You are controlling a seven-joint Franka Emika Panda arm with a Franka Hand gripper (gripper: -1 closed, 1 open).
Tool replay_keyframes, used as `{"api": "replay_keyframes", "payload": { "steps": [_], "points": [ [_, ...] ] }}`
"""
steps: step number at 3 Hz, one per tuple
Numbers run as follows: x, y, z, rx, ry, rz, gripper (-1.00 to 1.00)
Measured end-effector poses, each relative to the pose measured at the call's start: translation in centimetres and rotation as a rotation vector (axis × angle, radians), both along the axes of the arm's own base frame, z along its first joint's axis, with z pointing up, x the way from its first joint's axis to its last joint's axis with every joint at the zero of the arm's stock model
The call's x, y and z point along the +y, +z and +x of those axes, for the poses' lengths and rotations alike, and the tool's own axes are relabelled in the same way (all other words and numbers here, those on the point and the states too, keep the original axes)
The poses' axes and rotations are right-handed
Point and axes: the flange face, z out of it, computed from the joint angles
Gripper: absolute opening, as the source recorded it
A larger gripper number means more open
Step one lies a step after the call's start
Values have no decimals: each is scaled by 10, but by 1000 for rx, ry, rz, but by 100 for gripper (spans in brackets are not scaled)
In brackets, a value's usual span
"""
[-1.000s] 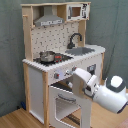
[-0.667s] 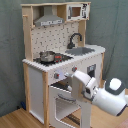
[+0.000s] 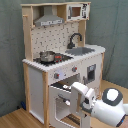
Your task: Play with the kitchen
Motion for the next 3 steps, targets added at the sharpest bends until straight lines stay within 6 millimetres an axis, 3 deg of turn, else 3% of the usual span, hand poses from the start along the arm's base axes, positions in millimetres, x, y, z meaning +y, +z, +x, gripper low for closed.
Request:
{"api": "replay_keyframes", "payload": {
  "steps": [2, 3],
  "points": [
    [1, -20, 1, 164, -34, 139, 100],
    [-5, -41, 10, 229, -103, 175, 100]
  ]
}}
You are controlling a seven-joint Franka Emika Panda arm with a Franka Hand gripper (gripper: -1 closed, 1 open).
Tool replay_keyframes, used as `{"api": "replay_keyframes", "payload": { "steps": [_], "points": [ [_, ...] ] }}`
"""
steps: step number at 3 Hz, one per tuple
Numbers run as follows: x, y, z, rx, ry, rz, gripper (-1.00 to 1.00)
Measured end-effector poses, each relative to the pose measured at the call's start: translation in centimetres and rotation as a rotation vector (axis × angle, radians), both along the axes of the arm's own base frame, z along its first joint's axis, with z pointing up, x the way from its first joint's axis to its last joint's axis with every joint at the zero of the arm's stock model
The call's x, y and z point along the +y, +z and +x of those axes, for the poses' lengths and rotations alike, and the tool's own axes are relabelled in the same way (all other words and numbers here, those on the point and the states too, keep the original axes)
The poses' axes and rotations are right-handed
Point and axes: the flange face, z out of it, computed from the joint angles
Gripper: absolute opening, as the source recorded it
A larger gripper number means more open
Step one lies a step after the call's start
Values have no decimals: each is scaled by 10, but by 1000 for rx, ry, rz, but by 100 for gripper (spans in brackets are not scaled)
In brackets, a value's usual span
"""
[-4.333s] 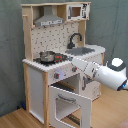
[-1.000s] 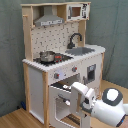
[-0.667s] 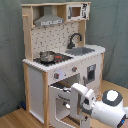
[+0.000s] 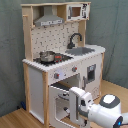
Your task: Play with the kitchen
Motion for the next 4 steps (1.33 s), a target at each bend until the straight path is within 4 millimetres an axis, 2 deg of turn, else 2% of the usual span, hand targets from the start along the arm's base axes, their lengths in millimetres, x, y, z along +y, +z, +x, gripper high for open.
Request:
{"api": "replay_keyframes", "payload": {
  "steps": [1, 2, 4],
  "points": [
    [-10, -16, 7, 40, -97, 1, 100],
    [-34, -43, 20, 44, -207, -55, 100],
    [-58, -101, 11, 53, -354, -164, 100]
  ]
}}
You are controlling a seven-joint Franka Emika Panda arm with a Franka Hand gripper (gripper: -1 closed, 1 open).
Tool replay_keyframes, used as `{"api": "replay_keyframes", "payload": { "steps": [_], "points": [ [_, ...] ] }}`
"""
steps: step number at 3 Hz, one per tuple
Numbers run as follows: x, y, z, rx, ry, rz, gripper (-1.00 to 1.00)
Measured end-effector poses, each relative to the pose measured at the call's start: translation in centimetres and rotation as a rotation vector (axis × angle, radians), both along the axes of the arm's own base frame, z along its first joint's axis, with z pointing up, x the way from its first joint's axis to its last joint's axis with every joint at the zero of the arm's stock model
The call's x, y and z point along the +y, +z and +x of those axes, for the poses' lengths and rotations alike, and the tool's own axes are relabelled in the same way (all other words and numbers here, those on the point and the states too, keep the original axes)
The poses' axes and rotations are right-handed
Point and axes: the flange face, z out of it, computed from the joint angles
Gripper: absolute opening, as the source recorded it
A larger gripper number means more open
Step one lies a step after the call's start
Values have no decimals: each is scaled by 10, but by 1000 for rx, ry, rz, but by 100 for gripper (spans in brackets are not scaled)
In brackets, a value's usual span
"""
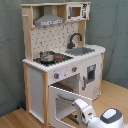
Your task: Play with the kitchen
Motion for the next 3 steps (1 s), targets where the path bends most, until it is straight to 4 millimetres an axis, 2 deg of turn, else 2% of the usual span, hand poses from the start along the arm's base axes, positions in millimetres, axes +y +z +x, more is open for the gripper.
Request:
{"api": "replay_keyframes", "payload": {
  "steps": [1, 2, 3],
  "points": [
    [-17, -6, 7, -23, -101, -25, 100],
    [-48, -11, 15, -45, -200, -39, 100],
    [-86, -17, 37, -52, -291, -52, 100]
  ]
}}
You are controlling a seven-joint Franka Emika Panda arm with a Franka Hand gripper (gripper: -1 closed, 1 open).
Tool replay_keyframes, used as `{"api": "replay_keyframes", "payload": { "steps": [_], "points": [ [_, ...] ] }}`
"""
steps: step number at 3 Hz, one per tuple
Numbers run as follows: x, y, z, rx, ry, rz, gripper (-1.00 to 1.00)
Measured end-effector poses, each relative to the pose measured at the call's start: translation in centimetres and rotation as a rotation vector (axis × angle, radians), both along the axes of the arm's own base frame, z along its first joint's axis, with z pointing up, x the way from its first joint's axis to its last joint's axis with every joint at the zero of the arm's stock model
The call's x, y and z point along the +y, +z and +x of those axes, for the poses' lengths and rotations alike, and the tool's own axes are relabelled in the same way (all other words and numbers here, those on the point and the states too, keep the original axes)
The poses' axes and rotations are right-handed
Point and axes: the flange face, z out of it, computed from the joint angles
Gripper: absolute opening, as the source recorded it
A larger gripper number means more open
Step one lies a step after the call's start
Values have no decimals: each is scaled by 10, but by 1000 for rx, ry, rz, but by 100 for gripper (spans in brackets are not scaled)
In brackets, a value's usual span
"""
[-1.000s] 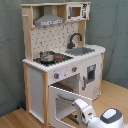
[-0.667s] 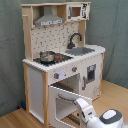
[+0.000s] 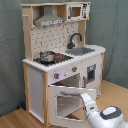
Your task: Play with the kitchen
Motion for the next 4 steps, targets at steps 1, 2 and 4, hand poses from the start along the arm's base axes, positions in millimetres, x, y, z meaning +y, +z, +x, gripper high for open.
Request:
{"api": "replay_keyframes", "payload": {
  "steps": [1, 2, 4],
  "points": [
    [-35, -1, 31, -7, -56, -8, 100],
    [-51, -3, 68, 13, -75, 1, 100],
    [-71, 0, 130, 55, -64, 27, 100]
  ]
}}
